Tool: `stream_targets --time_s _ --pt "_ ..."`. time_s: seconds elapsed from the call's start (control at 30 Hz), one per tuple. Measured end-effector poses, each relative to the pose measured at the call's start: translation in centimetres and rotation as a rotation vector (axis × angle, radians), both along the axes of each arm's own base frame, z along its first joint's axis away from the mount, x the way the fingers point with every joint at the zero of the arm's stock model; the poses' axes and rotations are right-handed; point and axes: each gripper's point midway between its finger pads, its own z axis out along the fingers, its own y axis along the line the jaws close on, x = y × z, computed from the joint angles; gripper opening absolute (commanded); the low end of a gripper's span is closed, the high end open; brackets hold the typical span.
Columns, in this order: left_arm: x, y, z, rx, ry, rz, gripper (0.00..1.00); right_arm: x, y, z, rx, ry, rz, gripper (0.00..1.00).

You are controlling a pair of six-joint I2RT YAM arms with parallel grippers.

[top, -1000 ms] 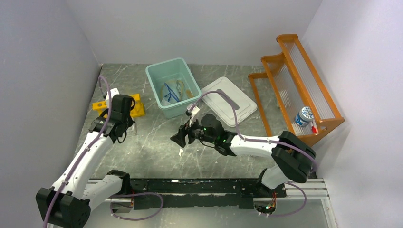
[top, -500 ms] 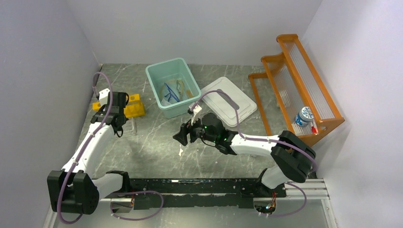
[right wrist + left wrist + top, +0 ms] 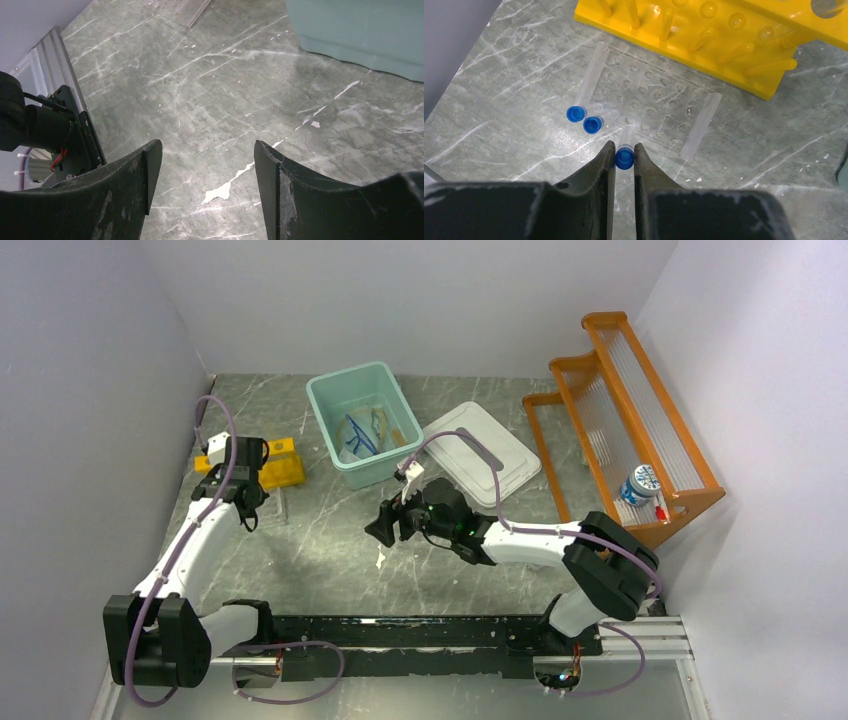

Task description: Organize the chemistry lab equipment

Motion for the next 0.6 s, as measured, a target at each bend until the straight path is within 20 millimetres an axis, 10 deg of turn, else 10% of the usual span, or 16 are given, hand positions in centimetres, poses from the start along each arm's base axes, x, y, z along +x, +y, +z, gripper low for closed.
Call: stream_targets --time_s 0.6 --pt "0.02 0.58 -0.54 -0.017 -0.031 0.067 0.14 -0.08 -0.13 -0.33 -0.007 0.004 -0.001 0.70"
